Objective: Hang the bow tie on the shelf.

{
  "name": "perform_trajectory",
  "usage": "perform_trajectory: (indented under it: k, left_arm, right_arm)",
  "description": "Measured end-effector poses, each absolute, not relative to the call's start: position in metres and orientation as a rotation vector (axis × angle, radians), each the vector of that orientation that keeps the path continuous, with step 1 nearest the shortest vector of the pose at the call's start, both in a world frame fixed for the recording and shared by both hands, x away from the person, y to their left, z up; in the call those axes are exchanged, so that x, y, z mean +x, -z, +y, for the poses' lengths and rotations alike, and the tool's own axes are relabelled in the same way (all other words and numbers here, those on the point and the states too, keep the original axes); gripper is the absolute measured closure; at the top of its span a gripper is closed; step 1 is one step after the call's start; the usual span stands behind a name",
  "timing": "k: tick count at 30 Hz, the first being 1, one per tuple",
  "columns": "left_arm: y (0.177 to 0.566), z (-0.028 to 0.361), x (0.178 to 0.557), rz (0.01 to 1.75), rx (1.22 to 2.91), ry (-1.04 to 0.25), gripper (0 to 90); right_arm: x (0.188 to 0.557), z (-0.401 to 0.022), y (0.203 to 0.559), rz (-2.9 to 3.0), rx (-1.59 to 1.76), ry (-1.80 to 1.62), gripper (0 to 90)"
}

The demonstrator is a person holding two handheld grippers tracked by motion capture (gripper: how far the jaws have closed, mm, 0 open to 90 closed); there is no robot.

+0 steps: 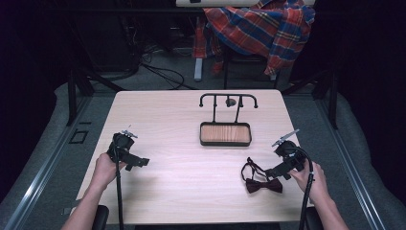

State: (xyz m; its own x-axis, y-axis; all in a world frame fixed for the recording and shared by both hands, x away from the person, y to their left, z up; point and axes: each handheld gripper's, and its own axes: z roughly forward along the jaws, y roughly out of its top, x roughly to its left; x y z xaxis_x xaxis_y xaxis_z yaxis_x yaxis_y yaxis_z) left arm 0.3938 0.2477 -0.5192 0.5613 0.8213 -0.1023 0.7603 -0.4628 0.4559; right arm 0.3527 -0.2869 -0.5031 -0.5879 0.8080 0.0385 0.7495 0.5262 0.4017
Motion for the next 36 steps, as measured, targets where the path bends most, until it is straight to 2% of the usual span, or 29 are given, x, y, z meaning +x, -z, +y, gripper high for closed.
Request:
perform_trajectory:
  k: [10,22,28,29,33,35,36]
  left_arm:
    - [0.519,0.246,0.393,1.274,2.358,-0.173,0.0]
    - [0.52,0.245,0.393,1.29,2.372,-0.168,0.0]
    - [0.52,0.243,0.393,1.286,2.376,-0.166,0.0]
    - [0.521,0.243,0.393,1.286,2.377,-0.167,0.0]
    - [0.521,0.242,0.393,1.289,2.374,-0.168,0.0]
    - [0.521,0.242,0.393,1.288,2.375,-0.168,0.0]
    - [0.521,0.242,0.394,1.29,2.375,-0.168,0.0]
  right_arm:
    - [0.357,-0.286,0.501,2.644,1.344,-0.515,2.5]
    - [0.363,-0.265,0.513,2.727,1.26,-0.489,3.1]
    - [0.367,-0.26,0.52,2.758,1.26,-0.466,6.7]
    - [0.369,-0.261,0.522,2.745,1.266,-0.466,12.9]
    - [0.371,-0.264,0.527,2.701,1.334,-0.534,14.9]
    - [0.376,-0.268,0.523,2.786,1.266,-0.408,15.2]
    - [0.374,-0.266,0.527,2.766,1.294,-0.465,17.0]
